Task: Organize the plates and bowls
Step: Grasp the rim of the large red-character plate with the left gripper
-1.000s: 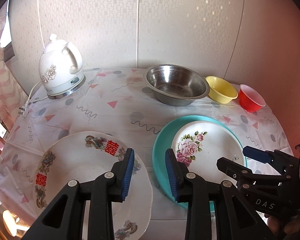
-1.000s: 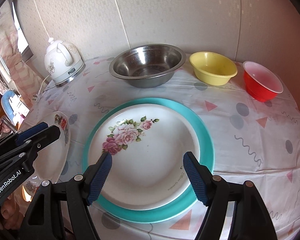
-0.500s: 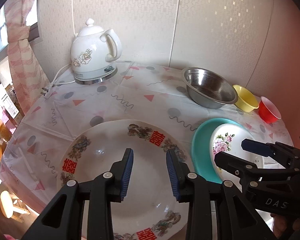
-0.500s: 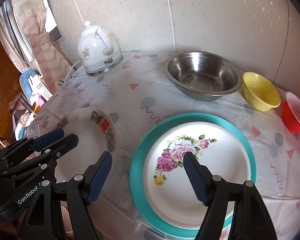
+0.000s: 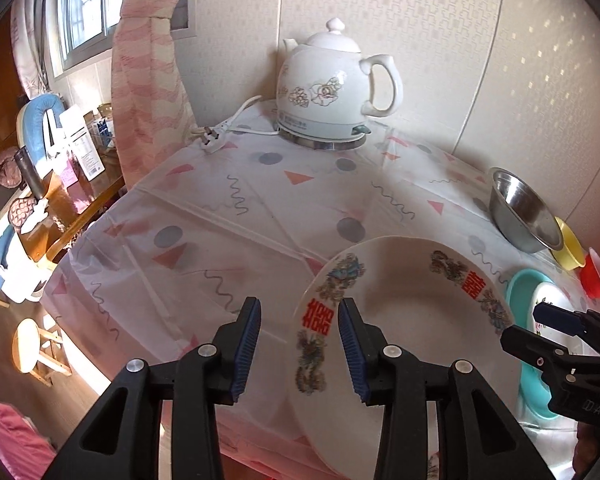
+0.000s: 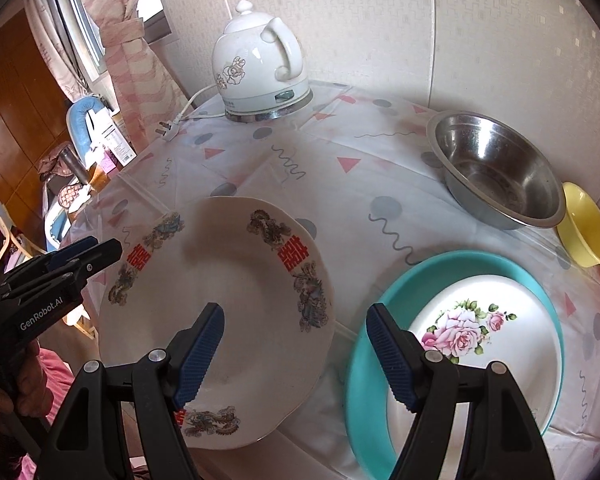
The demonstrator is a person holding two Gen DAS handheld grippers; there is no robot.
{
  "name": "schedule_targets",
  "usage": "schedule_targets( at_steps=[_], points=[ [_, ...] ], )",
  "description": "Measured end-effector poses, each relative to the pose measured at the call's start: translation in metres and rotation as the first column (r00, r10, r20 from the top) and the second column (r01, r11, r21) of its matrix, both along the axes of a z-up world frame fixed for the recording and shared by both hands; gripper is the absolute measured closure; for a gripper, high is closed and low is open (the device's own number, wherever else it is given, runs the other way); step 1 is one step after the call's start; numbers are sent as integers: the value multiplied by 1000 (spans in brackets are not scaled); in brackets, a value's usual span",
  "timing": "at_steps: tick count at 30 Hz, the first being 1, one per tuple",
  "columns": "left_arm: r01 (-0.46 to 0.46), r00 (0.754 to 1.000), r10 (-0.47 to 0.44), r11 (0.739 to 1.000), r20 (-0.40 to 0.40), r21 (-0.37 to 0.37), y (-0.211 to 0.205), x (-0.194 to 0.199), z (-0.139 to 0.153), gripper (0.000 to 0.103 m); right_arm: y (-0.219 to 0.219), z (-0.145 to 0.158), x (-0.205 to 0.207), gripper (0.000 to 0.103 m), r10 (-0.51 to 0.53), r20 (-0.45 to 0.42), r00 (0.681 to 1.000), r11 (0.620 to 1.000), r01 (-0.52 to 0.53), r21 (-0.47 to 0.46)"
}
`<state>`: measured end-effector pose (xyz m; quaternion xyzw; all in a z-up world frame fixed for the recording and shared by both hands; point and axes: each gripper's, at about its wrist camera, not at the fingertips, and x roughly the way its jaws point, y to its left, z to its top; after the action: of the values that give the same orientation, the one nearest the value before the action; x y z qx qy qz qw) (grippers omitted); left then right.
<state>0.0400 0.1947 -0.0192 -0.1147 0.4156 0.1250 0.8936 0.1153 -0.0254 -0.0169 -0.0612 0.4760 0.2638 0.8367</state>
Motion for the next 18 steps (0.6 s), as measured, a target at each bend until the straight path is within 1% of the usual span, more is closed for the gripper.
schedule_targets(
  at_steps=[1,2,5,11,18],
  points=[
    [-5,1000,5,1000,-3,-16,5,-2,-2,57,1,-1,1,28,2,-3,1000,1000,-2,0],
    [-11,1000,11,999,-5,-32,9,-4,-5,56,2,-3,1,28,4,-8,1000,1000,-4,1],
    [-15,1000,14,998,-12,-67,17,-7,-12,56,3,-7,4,28,6,-19,1000,1000,-6,3],
    [14,1000,-17,987,-20,-160,18,-4,-21,56,3,-15,11,28,-2,-59,998,1000,3,26],
    [27,997,-42,981,-70,-194,17,5,-37,57,5,-22,15,29,13,-94,995,999,-8,54]
  ],
)
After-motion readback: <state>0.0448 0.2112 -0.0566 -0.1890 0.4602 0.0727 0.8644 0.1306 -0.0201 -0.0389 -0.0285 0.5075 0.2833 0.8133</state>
